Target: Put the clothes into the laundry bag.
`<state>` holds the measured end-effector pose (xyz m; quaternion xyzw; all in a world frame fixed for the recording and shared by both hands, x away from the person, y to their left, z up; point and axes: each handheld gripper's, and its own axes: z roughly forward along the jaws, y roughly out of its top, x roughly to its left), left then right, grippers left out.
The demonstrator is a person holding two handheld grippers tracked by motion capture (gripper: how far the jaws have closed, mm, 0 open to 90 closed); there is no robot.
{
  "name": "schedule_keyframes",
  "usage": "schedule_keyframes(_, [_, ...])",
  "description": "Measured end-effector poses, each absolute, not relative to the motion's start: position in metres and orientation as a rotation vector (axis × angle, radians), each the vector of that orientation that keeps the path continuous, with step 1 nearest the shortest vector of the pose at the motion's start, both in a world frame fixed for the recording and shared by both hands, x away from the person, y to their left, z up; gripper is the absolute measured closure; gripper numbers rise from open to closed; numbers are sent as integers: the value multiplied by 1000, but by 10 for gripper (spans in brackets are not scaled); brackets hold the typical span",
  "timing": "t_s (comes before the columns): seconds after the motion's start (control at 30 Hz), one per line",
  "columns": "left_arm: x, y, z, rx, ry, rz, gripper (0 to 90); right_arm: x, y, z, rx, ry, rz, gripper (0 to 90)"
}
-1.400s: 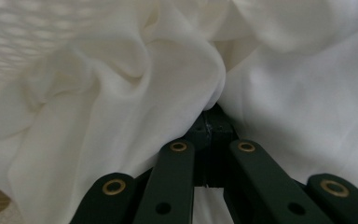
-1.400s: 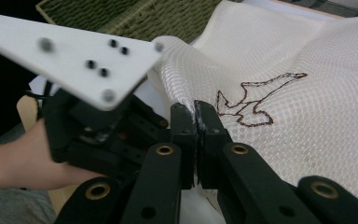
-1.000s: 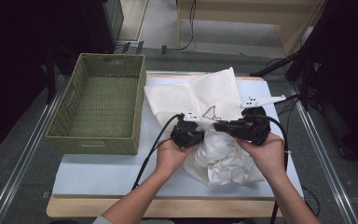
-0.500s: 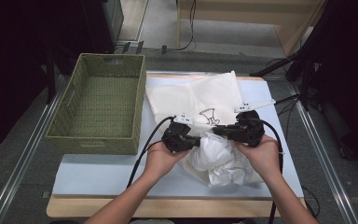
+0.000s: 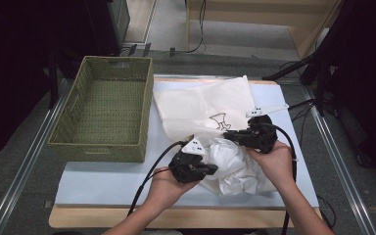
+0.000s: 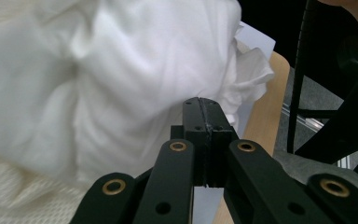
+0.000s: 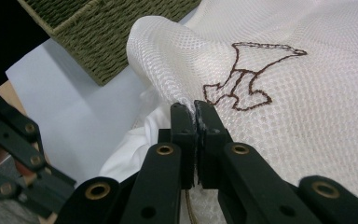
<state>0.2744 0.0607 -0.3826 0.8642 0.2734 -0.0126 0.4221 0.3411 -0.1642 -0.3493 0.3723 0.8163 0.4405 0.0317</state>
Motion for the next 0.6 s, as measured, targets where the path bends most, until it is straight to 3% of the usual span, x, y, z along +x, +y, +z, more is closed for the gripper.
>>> schedule_keyframes(0.6, [319, 27, -400, 2197, 755, 115, 900, 336, -165, -336, 1145, 2473, 1403, 883])
